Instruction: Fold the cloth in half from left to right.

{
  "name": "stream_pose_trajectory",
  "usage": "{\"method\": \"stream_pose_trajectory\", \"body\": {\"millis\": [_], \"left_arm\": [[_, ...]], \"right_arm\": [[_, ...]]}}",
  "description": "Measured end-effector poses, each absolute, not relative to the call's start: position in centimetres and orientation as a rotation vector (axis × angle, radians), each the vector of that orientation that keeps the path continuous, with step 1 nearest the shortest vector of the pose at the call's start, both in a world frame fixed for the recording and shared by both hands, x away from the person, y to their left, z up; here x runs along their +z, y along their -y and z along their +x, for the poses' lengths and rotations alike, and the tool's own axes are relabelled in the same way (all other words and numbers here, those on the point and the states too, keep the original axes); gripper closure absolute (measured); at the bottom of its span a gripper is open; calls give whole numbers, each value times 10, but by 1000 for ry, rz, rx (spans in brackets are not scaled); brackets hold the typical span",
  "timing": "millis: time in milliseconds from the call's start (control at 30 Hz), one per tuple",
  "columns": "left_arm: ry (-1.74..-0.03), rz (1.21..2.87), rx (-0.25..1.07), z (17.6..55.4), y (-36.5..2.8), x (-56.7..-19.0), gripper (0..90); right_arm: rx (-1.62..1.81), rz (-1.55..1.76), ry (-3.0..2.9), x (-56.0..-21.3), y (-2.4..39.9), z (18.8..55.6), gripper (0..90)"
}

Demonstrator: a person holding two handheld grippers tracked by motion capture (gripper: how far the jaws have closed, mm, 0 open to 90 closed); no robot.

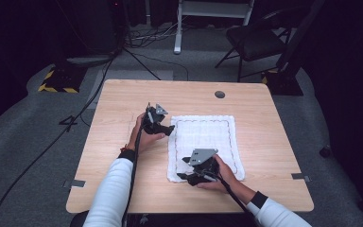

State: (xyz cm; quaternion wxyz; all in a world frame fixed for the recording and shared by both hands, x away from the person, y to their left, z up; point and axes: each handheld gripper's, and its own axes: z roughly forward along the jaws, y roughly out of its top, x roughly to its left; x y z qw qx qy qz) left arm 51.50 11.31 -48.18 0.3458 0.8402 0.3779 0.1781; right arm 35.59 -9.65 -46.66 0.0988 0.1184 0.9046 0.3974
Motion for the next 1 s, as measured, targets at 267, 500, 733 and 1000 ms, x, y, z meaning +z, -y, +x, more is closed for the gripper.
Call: {"method": "stream_pose_trajectory", "body": {"millis": [267, 500, 733, 1000], "left_arm": [[-1043, 2186, 474, 535, -94, -493, 224], [-1095, 2160, 460, 546, -83, -499, 205], [-1105, 2133, 404, 551, -90, -501, 197], [-1003, 2174, 309, 548, -95, -495, 721]], "right_arm": [[1163, 273, -2743, -480, 76, 347, 395], [1074, 271, -2755, -490, 69, 348, 496], [1071, 308, -2755, -492, 72, 354, 646], [1033, 337, -2704, -491, 69, 354, 831]]}}
